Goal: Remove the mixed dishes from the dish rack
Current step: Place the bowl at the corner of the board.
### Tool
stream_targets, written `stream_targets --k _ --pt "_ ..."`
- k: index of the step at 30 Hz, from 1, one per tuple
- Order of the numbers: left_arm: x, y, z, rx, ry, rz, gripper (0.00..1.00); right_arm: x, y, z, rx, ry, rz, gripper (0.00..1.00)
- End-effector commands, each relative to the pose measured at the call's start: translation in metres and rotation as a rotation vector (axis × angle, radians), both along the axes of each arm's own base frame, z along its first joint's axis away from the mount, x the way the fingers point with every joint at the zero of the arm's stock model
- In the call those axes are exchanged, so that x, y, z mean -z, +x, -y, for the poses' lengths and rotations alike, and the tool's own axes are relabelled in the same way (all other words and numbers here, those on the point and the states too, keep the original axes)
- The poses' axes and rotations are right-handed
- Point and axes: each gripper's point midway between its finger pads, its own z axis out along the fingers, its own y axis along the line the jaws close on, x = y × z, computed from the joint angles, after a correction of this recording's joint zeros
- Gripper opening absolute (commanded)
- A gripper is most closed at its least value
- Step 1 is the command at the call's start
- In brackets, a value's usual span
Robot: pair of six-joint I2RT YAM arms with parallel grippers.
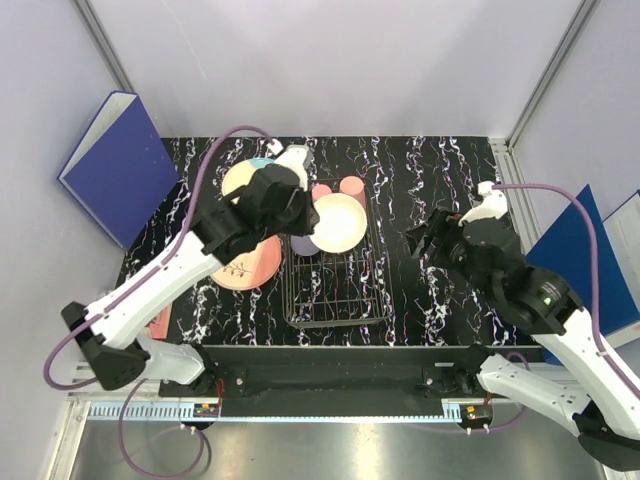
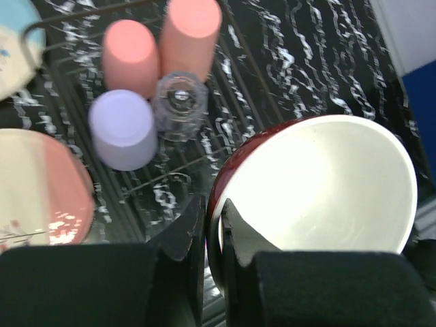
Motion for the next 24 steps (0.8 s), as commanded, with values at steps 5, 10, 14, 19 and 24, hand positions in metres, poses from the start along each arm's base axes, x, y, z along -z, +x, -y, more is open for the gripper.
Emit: stream_targets --k 5,10,14,19,24 --pt "-0.013 0.003 0.063 0.114 -0.144 -0.133 0.00 -0.027 0.011 -0.018 -0.072 -0.056 0.008 0.60" --pt "-0.009 0.007 0.070 0.115 -0.139 -0.150 0.00 -0.036 0.021 -0.030 -0.103 -0.070 0.016 0.70" --pt "-0.007 0.009 0.072 0.114 -0.137 -0.154 0.00 -0.028 0.026 -0.037 -0.116 -0.091 -0.011 0.71" --pt "-0.005 0.008 0.070 0.114 -0.129 -0.155 0.00 -0.009 0.029 -0.050 -0.152 -0.103 -0.060 0.70" --pt "-0.003 0.005 0.071 0.123 -0.127 -0.159 0.00 0.002 0.030 -0.063 -0.195 -0.100 -0.098 0.65"
